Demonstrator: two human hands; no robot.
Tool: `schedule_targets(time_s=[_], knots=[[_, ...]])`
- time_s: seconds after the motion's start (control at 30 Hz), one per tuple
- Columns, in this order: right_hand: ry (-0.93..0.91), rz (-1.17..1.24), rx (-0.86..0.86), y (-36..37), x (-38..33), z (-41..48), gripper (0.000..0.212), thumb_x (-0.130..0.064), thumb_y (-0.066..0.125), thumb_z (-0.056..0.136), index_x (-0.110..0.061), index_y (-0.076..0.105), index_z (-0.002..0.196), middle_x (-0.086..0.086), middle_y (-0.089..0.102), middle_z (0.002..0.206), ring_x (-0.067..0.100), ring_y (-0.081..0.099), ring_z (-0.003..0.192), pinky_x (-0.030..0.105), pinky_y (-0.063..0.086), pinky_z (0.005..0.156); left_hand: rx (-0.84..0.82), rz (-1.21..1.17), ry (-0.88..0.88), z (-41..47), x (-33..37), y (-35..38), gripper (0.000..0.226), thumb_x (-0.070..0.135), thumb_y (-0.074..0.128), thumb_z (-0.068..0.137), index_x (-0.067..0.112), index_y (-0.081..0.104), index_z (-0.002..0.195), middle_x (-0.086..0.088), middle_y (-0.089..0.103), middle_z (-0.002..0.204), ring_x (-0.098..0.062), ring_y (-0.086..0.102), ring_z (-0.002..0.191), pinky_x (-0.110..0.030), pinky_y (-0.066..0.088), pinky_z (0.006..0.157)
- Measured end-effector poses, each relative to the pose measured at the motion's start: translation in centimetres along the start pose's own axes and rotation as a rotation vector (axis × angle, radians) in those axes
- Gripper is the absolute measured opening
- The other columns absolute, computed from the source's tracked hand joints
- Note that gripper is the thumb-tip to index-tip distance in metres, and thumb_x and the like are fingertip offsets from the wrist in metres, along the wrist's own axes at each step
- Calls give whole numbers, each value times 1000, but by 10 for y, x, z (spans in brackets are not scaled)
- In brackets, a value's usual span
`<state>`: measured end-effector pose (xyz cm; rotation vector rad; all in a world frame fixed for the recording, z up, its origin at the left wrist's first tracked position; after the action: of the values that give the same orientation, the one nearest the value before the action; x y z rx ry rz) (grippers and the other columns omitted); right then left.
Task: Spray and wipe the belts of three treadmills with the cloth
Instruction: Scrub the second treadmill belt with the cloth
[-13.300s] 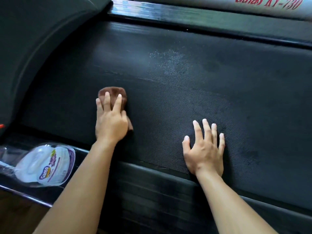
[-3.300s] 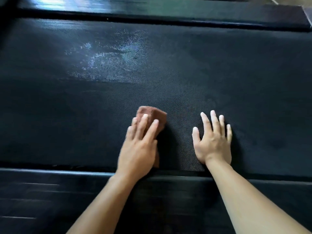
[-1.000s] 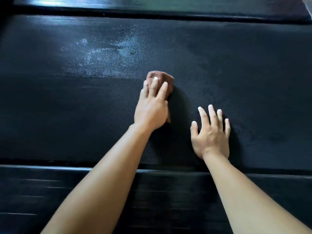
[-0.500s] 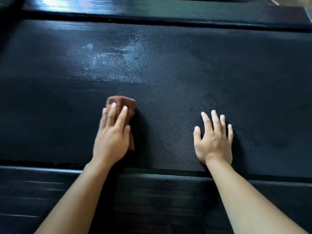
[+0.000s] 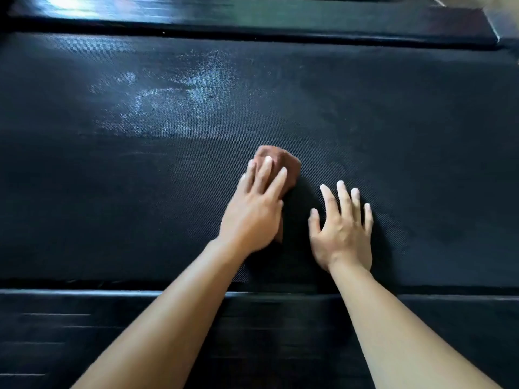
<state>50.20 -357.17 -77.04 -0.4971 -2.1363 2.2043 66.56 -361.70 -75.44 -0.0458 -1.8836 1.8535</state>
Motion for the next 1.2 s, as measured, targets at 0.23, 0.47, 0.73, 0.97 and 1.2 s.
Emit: schedule_targets(time_s=[0.23,0.47,0.73,0.97,1.2], knots=[[-7,11,16,0,0,-1,62,-52,25,94,-32,33,151,0,20,164,25,12,152,48,4,123,11,-49,-75,-88,-47,-13,60,35,39,95,19,39,152,-11,23,164,-37,15,152,-46,17,123],[-7,20,15,0,1,0,61,-51,27,94,-31,34,151,1,21,163,26,13,151,49,5,122,141,-109,-411,-43,-127,-44,61,18,54,99,17,32,155,-13,8,167,-38,0,153,-41,3,124],[-3,7,4,-1,1,-1,60,-51,24,94,-33,31,152,0,18,164,25,10,152,47,2,123,-55,-61,0,10,-44,-19,66,31,54,96,27,28,156,-5,10,167,-35,0,154,-45,4,125],[-9,12,9,0,0,0,61,-51,26,94,-32,32,151,0,19,164,26,12,151,48,4,123,58,-23,-324,-6,-68,-33,50,49,48,98,21,49,139,-15,24,163,-39,8,152,-51,6,122],[-4,17,1,1,1,0,63,-51,25,93,-32,31,152,0,17,164,25,9,152,48,3,123,48,53,-231,48,-43,-15,64,48,32,98,22,27,156,-24,19,162,-43,13,150,-48,12,122]])
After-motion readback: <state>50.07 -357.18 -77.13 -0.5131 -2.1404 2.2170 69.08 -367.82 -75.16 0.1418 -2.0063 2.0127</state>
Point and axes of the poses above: each hand's wrist, its own z-axis towards the middle knuckle, its own y-axis out of the palm, x = y × z, the point moved 10 cm from there along z, towards the middle knuckle
